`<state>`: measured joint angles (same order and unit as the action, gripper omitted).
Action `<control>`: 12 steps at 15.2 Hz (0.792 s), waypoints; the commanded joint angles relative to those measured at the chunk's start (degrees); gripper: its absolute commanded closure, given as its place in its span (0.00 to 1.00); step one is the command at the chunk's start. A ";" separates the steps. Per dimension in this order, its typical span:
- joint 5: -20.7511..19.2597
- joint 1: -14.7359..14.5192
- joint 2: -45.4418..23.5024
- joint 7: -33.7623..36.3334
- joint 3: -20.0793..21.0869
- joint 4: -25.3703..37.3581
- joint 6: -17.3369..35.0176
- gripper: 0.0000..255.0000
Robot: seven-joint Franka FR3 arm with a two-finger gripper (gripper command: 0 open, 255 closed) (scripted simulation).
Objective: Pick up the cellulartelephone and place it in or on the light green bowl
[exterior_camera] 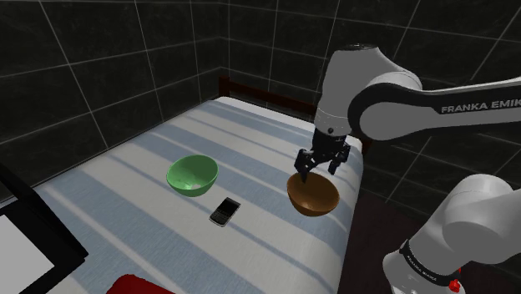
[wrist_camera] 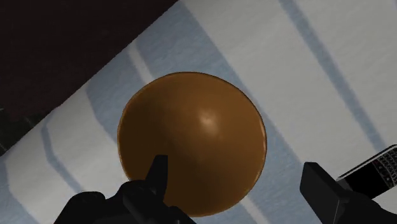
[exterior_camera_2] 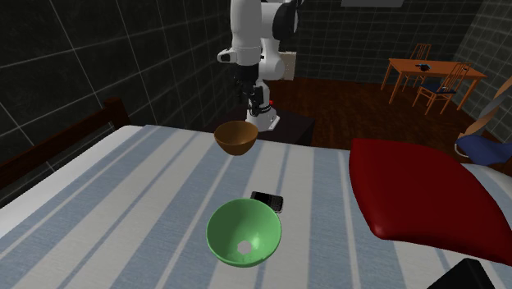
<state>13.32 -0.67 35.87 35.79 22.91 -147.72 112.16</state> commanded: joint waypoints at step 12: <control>-7.27 8.03 -29.94 37.17 18.97 12.49 18.78 0.00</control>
<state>7.90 6.66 8.62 69.28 40.72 -136.31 129.50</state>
